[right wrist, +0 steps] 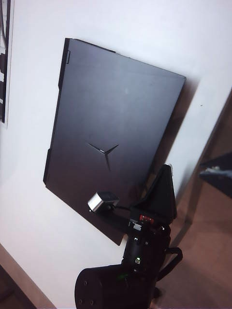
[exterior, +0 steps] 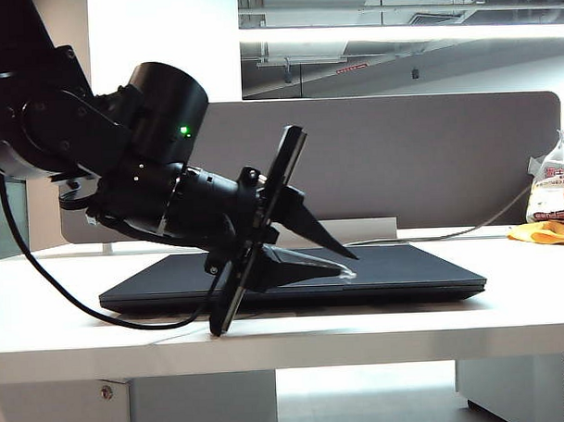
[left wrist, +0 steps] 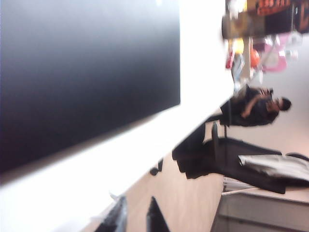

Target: Open the lid of the laptop and use the keypad to enter the password "123".

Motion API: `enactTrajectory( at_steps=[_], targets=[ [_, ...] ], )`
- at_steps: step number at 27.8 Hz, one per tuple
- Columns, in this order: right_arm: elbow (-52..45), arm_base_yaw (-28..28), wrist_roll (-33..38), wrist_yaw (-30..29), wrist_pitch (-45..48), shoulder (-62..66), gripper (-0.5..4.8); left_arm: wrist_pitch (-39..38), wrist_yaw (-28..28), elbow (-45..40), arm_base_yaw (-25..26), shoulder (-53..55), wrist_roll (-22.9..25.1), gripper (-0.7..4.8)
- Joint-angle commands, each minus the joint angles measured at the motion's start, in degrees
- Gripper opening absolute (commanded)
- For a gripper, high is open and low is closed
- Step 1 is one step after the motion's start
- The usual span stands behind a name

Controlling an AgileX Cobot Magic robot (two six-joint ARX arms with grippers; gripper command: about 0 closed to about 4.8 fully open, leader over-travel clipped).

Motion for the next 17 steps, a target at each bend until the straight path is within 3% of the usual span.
enactTrajectory(
  at_steps=[1,5,13,17],
  targets=[
    [0.4,0.0,-0.2,0.3,-0.3,-0.1,-0.06,-2.0,-3.6,-0.5,0.2,-0.3,-0.1,0.58],
    [0.4,0.0,-0.2,0.3,-0.6,-0.1,-0.05,-4.6,-7.7,-0.5,0.2,-2.5,2.2,0.57],
    [0.4,0.0,-0.2,0.3,-0.6,-0.1,-0.06,-18.4,-17.6,-0.5,0.2,-9.4,13.0,0.57],
    [0.4,0.0,-0.2,0.2,-0.6,-0.1,-0.05,-20.5,-20.5,-0.5,-0.2,-10.6,13.3,0.57]
  ],
)
